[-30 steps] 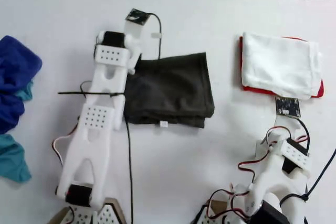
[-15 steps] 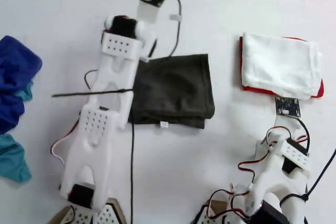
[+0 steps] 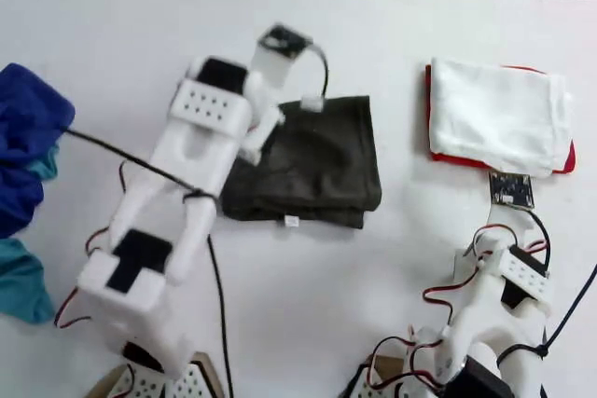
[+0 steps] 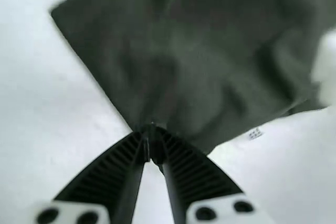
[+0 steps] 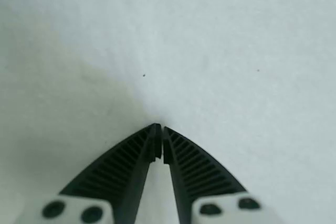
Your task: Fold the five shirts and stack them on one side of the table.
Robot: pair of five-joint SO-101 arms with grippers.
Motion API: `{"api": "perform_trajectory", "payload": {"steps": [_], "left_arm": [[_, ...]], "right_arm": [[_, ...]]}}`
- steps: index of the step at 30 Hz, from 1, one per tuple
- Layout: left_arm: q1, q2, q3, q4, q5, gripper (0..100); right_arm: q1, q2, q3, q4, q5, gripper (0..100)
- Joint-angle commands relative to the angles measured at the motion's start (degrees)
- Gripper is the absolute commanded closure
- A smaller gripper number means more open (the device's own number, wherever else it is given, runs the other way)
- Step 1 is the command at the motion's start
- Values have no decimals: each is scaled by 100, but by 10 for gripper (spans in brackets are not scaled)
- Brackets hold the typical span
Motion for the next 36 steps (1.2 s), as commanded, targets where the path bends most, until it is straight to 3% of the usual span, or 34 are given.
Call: {"api": "perform_trajectory", "payload": {"steps": [1,7,13,17,24,28,36], "left_arm": [[141,-782,1323,-862,-264,974],[167,-914,2158,-1565,-440,973],[193,-914,2941,-1749,-492,973],[167,-923,3415,-2022,-1020,973],[18,-976,3073,-2259,-1081,973],[26,-985,2422,-1679,-1073,973],[44,-949,48,809,-1073,973]], "right_arm": [[-84,-154,0,-66,-26,979],[-84,-154,0,-66,-18,979],[-84,-154,0,-75,-62,979],[-84,-154,0,-75,-62,979],[-84,-154,0,-84,-62,979],[-84,-154,0,-84,-62,979],[-101,-154,-26,-84,-26,979]]}}
